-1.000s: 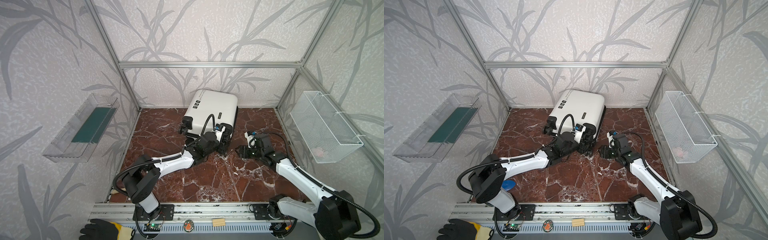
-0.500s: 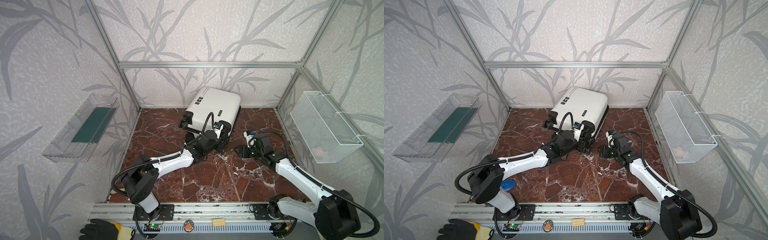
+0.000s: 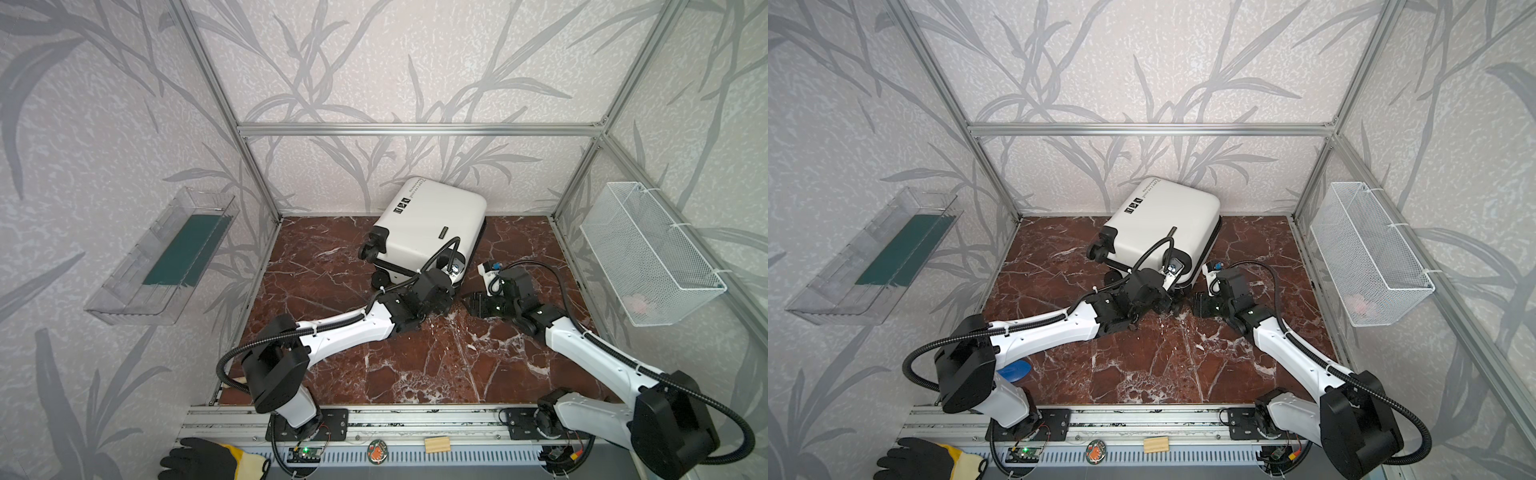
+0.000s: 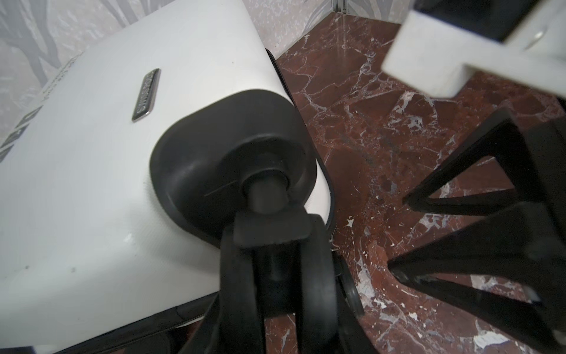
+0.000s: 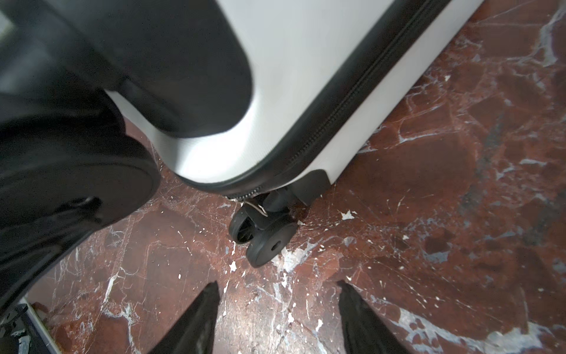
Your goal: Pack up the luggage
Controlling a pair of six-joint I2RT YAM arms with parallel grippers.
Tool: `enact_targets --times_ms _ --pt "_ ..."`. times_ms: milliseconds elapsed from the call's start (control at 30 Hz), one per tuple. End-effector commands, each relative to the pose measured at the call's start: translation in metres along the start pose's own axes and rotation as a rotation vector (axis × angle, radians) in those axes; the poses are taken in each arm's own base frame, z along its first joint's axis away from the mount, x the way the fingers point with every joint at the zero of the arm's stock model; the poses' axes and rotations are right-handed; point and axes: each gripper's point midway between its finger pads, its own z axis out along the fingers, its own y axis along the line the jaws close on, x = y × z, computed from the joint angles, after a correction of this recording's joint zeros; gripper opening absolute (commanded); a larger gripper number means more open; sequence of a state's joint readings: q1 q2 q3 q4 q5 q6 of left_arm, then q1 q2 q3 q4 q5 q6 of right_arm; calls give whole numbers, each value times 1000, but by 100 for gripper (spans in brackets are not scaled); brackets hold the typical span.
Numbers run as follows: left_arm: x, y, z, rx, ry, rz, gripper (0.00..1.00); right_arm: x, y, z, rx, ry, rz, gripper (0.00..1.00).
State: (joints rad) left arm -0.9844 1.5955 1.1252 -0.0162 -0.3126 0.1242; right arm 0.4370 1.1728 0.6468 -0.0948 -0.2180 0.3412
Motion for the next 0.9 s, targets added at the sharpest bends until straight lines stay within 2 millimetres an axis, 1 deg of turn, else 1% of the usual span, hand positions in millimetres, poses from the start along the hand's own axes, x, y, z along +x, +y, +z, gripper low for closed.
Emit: enact_targets --times_ms 0,200,267,467,867 --pt "-47 -19 -29 81 -135 97 10 4 4 9 -9 -46 -40 63" --pt "-48 -19 -31 72 -149 73 7 13 9 27 -23 -131 -77 59" --pt "-48 -19 -32 73 -150 67 7 15 8 32 -24 -151 -86 56" --pt "-48 -18 -34 75 -147 54 7 6 6 38 -11 -251 -88 47" --pt "-47 -21 -31 84 -133 47 6 -8 6 42 -11 -326 -57 40"
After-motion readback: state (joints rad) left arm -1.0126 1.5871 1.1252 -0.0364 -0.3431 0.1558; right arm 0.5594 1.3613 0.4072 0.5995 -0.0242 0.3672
